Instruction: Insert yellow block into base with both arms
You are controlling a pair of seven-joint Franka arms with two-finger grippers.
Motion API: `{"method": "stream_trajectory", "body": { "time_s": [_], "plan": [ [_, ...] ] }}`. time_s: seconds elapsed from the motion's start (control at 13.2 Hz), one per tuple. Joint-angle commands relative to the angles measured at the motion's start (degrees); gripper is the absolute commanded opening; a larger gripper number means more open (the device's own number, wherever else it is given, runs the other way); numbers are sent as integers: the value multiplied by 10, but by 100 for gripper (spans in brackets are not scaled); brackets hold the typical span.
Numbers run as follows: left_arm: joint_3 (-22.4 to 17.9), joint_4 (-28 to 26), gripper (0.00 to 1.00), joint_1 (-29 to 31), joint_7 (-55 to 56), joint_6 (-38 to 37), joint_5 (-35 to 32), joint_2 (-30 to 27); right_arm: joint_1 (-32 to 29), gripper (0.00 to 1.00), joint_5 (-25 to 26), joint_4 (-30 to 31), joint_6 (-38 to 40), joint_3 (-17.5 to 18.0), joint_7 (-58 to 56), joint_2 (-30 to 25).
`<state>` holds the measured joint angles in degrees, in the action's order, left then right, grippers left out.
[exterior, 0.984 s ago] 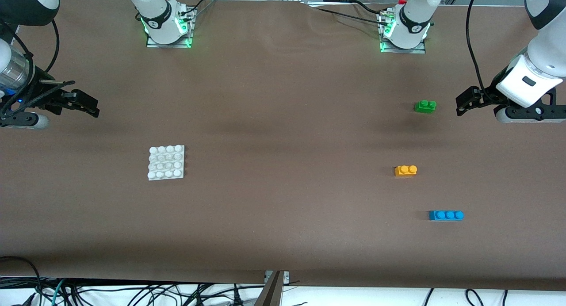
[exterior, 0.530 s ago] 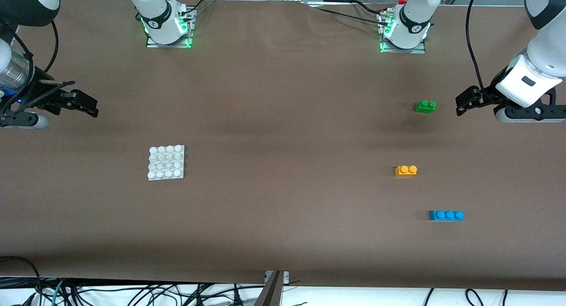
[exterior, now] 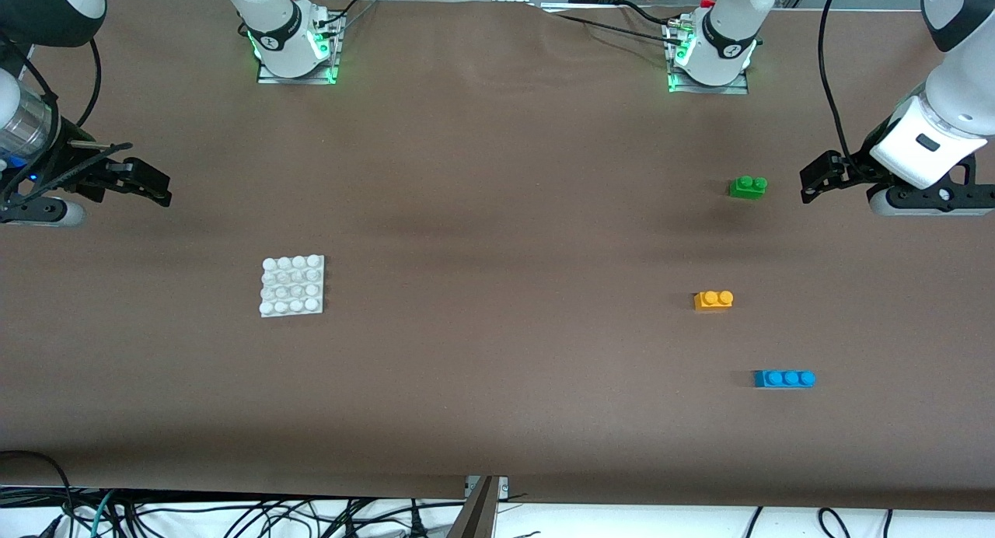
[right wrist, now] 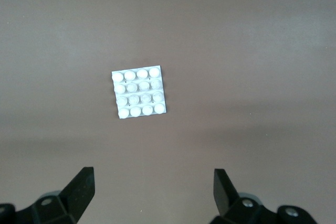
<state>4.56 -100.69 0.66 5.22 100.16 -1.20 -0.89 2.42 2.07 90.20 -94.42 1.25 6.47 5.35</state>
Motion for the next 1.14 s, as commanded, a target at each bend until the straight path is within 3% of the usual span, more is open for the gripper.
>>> {"method": "stream_trajectory", "body": {
  "time_s": [0.0, 1.06],
  "plan": [
    [-2, 14, 100, -1, -14, -13, 16, 4, -2, 100, 7, -11, 3, 3, -3, 4],
    [4, 15, 100, -1, -11, -15, 16, 4, -1, 100, 8, -11, 4, 5, 1, 12]
  ]
}}
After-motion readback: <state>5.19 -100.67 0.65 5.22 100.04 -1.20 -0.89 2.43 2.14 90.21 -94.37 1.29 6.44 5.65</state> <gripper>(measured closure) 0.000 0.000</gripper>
